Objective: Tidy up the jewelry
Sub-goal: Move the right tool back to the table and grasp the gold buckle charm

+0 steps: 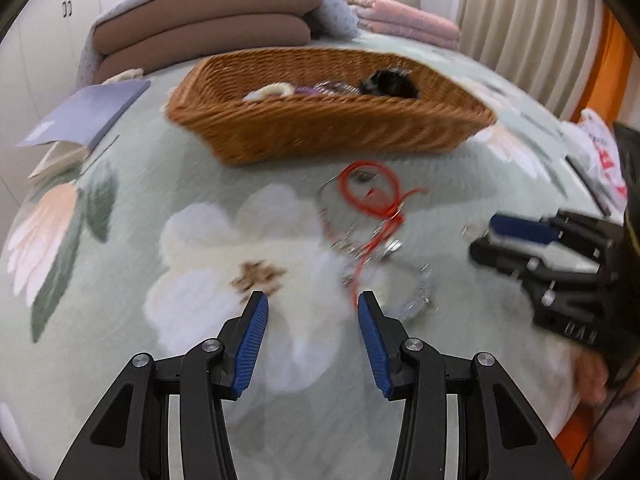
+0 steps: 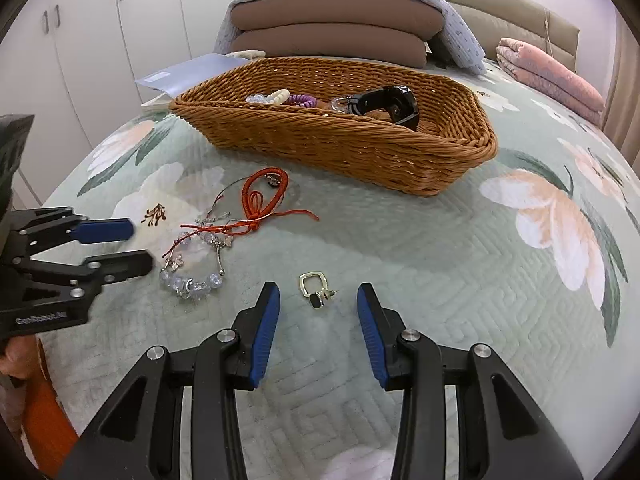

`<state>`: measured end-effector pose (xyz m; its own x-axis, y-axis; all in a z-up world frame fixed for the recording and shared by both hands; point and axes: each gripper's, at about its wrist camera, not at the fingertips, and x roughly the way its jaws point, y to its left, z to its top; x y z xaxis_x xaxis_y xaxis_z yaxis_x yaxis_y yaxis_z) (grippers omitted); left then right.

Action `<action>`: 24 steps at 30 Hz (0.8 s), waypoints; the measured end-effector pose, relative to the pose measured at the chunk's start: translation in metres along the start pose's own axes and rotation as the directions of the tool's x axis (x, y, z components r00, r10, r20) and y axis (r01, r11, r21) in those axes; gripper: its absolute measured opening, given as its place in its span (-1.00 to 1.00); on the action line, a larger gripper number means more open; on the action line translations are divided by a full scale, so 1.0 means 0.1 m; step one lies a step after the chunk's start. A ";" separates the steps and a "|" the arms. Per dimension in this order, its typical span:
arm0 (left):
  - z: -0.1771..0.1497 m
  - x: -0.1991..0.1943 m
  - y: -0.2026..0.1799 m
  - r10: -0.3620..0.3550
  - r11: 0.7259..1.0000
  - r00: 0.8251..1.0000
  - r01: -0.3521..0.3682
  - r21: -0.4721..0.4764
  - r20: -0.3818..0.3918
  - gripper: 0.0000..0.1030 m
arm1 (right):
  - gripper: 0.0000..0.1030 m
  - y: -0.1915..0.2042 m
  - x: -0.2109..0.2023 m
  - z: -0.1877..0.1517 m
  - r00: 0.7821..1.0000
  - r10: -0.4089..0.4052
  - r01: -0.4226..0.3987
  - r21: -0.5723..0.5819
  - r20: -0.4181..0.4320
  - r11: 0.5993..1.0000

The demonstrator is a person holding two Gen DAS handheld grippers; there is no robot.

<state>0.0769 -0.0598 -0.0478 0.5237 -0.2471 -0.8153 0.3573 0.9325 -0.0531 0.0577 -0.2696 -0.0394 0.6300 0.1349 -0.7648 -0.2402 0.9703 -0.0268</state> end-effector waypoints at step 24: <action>0.11 0.13 -0.24 -0.016 0.999 1.000 0.016 0.033 0.008 -0.47 | -0.72 0.16 0.04 0.00 0.999 -0.050 0.050 -0.068 0.002 0.996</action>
<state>0.0832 -0.0882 -0.0511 0.5239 -0.2644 -0.8097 0.3909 0.9192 -0.0473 0.0566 -0.2540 -0.0424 0.6428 0.0862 -0.7612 -0.2580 0.9599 -0.1092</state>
